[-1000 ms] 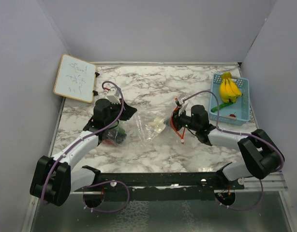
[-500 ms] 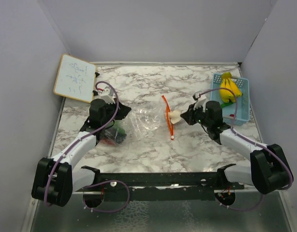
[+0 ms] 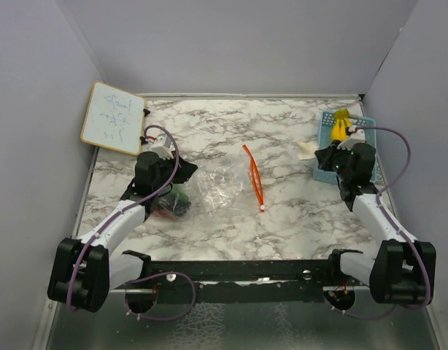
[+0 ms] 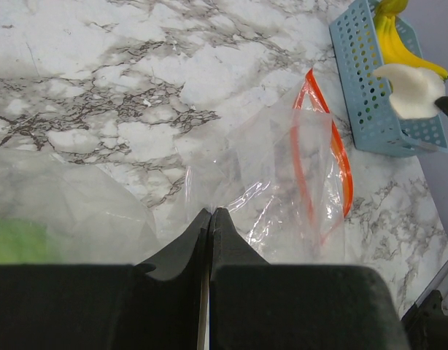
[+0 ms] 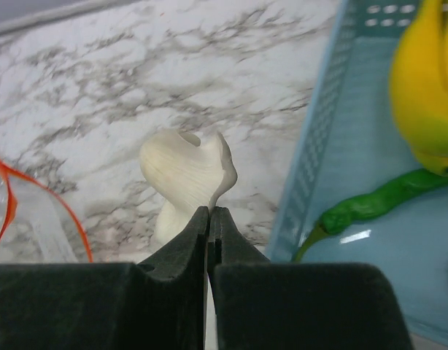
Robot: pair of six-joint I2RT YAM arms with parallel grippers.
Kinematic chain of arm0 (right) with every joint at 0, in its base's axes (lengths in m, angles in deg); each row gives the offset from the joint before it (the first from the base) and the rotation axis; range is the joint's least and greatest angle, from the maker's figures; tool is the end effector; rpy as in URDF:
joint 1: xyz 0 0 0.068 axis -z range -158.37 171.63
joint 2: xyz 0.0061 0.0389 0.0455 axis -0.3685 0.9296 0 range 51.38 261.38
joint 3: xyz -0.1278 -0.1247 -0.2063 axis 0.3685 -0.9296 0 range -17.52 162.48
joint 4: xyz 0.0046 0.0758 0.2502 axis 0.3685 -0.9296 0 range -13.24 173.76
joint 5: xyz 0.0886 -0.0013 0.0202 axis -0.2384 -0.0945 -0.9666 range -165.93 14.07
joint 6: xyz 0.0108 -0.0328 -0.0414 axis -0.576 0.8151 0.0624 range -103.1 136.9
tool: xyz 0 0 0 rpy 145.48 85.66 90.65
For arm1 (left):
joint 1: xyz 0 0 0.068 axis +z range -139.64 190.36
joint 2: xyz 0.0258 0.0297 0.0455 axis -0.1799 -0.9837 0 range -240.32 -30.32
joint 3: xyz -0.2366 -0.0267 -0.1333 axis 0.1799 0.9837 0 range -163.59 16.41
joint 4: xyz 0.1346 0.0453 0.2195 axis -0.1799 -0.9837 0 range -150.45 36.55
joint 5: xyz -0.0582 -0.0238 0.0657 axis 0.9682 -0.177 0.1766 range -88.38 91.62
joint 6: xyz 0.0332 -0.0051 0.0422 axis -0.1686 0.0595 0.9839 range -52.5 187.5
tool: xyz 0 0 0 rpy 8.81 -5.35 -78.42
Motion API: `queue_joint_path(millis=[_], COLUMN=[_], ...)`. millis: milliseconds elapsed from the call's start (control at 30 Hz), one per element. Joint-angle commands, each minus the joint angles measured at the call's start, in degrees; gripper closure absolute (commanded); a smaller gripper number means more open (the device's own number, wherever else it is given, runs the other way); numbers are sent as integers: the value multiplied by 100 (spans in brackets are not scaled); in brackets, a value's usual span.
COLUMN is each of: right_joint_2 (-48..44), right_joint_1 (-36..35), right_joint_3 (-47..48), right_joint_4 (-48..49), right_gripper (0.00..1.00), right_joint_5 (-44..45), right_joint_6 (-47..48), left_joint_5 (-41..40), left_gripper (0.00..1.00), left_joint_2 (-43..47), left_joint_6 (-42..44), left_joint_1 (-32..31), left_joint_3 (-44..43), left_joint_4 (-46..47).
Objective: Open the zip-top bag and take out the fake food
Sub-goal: Place the fake vegetable in the bin.
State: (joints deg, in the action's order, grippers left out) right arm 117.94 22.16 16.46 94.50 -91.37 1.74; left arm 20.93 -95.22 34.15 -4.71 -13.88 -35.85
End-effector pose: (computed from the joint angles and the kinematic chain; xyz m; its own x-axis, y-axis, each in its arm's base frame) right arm 0.2543 0.0071 0.2341 -0.4213 0.2559 -0.8701 -0.1327 0.9316 0.3383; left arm 0.2351 -0.0756 0.2314 -0.5389 -0.3922 -0.7455 0.3047 0.7344 -0.6065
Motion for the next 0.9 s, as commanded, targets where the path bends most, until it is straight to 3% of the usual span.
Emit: queue_joint_path(millis=[0, 200, 567, 600, 767, 867], right_joint_2=[-416, -854, -977, -889, -805, -932], right_joint_1=[722, 799, 800, 803, 799, 799], right_joint_3=[-182, -570, -1111, -1079, -981, -990], right_joint_4=[362, 453, 875, 831, 798, 844], right_gripper=[98, 98, 98, 93, 40, 34], right_joint_5=[466, 1837, 2726, 2699, 2595, 2345], right_joint_6=[-574, -642, -624, -646, -610, -315], left_joint_5=[187, 280, 314, 312, 332, 290], left_gripper=[100, 100, 100, 100, 100, 100], left_joint_2=[-28, -72, -209, -229, -260, -280], left_joint_6=[-34, -118, -240, -241, -234, -248], left_joint_1=[31, 35, 31, 30, 30, 33], left_joint_3=[14, 14, -19, -36, -89, -78], left_joint_4=[256, 384, 562, 568, 564, 594])
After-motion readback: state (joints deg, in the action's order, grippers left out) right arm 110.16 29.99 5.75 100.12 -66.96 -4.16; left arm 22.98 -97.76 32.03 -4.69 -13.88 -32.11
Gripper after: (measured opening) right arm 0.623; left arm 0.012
